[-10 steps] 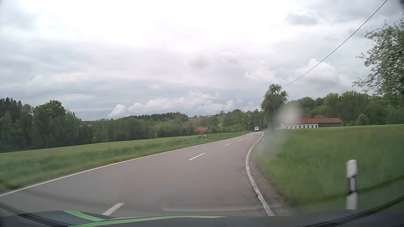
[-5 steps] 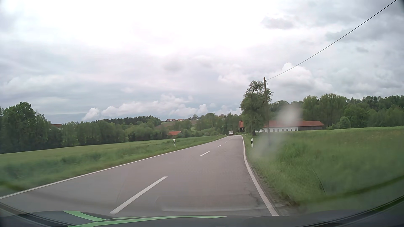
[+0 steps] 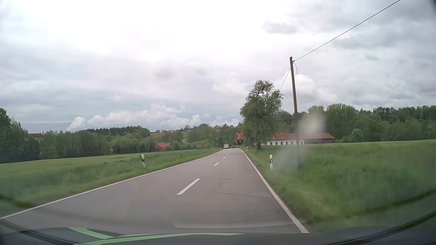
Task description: Follow the waypoints while adhering to traffic rules and regulations
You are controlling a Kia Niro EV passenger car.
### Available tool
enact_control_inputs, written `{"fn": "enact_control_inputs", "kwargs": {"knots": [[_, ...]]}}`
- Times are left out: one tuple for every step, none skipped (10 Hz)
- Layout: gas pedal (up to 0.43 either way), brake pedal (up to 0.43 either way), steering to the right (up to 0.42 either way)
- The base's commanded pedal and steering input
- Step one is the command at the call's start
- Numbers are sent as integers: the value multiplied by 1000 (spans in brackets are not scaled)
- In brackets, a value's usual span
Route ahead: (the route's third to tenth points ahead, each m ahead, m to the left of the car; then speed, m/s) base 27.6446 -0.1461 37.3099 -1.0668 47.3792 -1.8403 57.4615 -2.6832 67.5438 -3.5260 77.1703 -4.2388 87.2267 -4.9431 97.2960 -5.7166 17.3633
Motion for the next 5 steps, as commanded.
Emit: {"fn": "enact_control_inputs", "kwargs": {"knots": [[287,0,36],[287,0,33],[299,0,29],[311,0,25],[319,0,22]]}}
